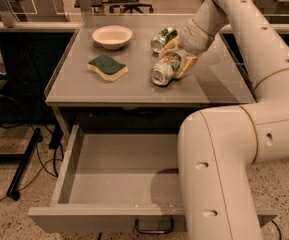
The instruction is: Place 7up can into top drawer
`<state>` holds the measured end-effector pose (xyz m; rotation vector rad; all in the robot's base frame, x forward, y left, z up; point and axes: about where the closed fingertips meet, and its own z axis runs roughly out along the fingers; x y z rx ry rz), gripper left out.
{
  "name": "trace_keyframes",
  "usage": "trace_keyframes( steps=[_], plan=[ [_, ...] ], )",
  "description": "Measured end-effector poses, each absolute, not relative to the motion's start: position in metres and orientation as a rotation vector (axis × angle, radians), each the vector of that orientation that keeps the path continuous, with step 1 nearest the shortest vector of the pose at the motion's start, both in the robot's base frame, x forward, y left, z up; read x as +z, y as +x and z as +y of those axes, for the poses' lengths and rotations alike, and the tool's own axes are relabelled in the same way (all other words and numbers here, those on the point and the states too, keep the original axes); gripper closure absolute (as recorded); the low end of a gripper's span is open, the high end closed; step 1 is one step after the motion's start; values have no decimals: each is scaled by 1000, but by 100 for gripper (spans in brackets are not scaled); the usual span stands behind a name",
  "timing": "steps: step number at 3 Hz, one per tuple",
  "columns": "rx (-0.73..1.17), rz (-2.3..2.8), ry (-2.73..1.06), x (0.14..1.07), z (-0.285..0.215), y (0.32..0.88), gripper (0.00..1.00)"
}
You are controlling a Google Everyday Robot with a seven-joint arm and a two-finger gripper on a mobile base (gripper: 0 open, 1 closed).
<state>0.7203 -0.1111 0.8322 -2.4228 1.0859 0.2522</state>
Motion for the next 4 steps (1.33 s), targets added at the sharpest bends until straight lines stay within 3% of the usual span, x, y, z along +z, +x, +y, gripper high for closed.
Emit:
trace_keyframes(
  steps=[2, 4],
  plan=[
    [215, 992, -2419, 843, -108, 721, 100],
    [303, 1034, -2360, 847, -131, 696, 100]
  ],
)
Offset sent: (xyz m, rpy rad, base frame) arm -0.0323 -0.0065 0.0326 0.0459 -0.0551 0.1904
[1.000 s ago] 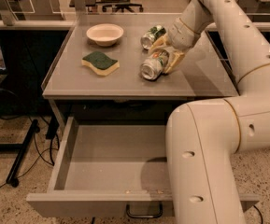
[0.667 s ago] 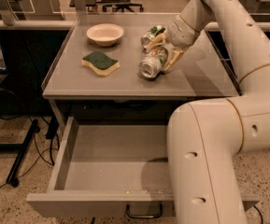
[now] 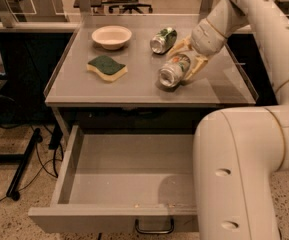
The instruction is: Place 7up can into top drawer
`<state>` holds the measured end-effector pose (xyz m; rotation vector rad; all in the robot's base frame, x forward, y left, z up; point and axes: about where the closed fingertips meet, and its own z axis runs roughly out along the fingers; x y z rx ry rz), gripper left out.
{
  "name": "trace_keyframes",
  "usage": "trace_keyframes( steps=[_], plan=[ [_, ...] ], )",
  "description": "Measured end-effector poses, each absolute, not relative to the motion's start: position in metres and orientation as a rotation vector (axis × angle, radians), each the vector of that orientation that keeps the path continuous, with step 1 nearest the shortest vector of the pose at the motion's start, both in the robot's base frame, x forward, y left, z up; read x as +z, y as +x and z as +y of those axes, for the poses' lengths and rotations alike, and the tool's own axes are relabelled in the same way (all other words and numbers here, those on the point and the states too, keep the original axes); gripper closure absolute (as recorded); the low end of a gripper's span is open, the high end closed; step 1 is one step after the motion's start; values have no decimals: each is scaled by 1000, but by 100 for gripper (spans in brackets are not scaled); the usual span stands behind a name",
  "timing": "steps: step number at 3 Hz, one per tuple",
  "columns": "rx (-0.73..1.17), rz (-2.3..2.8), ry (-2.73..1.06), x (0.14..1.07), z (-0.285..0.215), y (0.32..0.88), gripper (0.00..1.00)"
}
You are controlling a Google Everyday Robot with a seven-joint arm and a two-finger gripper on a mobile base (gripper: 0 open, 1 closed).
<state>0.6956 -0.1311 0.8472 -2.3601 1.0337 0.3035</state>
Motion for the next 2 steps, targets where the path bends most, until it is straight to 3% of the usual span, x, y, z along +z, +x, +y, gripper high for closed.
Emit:
trace_keyframes(
  steps=[2],
  plan=[
    [434, 1143, -2267, 833, -154, 651, 100]
  ],
)
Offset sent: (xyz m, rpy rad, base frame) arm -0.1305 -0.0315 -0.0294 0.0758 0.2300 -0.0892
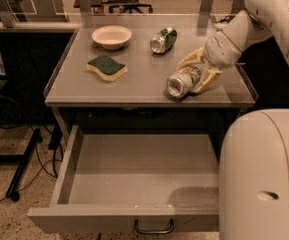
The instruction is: Place 7up can into top drawer
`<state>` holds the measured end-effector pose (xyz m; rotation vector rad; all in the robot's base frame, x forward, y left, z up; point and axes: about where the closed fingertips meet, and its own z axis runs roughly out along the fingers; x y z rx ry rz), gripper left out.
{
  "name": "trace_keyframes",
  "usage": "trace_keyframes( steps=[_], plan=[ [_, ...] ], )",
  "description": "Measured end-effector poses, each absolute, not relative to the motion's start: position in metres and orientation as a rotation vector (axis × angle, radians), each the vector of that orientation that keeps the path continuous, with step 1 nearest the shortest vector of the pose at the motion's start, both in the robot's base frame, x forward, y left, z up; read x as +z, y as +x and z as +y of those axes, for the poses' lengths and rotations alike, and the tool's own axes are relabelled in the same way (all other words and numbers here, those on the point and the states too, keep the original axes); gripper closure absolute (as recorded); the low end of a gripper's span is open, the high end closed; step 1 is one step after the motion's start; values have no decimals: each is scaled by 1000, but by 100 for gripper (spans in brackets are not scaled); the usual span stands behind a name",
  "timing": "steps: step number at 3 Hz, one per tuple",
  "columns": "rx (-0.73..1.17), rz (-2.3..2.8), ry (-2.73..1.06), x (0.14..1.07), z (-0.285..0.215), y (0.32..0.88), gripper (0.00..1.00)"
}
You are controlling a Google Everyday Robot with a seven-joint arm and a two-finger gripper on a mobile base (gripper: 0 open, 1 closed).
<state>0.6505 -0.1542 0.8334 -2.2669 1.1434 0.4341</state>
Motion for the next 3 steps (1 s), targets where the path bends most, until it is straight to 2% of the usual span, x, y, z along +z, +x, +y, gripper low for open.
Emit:
trace_keyframes(
  steps=[3],
  plan=[
    [233, 1269, -2035, 884, -159, 551, 100]
  ],
)
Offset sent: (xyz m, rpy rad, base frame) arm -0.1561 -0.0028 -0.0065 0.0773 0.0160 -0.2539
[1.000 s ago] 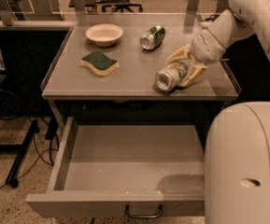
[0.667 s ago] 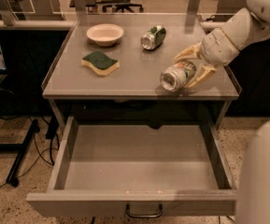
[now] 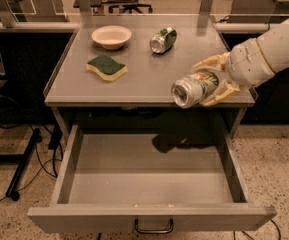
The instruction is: Place 7up can into top drawer
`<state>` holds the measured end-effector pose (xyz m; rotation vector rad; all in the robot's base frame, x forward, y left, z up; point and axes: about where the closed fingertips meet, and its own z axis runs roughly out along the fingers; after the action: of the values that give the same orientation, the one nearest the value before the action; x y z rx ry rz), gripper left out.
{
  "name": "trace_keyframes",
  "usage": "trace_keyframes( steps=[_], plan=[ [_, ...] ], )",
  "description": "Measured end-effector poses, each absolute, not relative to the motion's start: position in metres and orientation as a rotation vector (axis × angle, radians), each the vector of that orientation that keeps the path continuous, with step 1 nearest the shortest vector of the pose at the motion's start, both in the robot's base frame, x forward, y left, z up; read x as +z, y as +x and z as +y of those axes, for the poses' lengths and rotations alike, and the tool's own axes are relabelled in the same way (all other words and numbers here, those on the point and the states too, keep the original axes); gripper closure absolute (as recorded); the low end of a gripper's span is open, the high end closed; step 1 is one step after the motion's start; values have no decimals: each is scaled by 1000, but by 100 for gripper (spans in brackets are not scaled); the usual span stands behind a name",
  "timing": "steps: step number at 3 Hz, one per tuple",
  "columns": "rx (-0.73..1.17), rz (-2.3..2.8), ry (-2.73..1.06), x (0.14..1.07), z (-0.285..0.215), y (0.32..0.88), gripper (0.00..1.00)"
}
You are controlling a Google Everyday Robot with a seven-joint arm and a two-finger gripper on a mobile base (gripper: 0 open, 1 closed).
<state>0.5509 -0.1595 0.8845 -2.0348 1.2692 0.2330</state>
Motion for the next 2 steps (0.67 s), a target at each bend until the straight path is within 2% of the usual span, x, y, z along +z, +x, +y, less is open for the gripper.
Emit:
trace_keyframes(
  steps=[1, 2],
  plan=[
    [304, 1320, -2040, 851, -156, 527, 100],
    [305, 1320, -2041, 850, -156, 527, 100]
  ],
)
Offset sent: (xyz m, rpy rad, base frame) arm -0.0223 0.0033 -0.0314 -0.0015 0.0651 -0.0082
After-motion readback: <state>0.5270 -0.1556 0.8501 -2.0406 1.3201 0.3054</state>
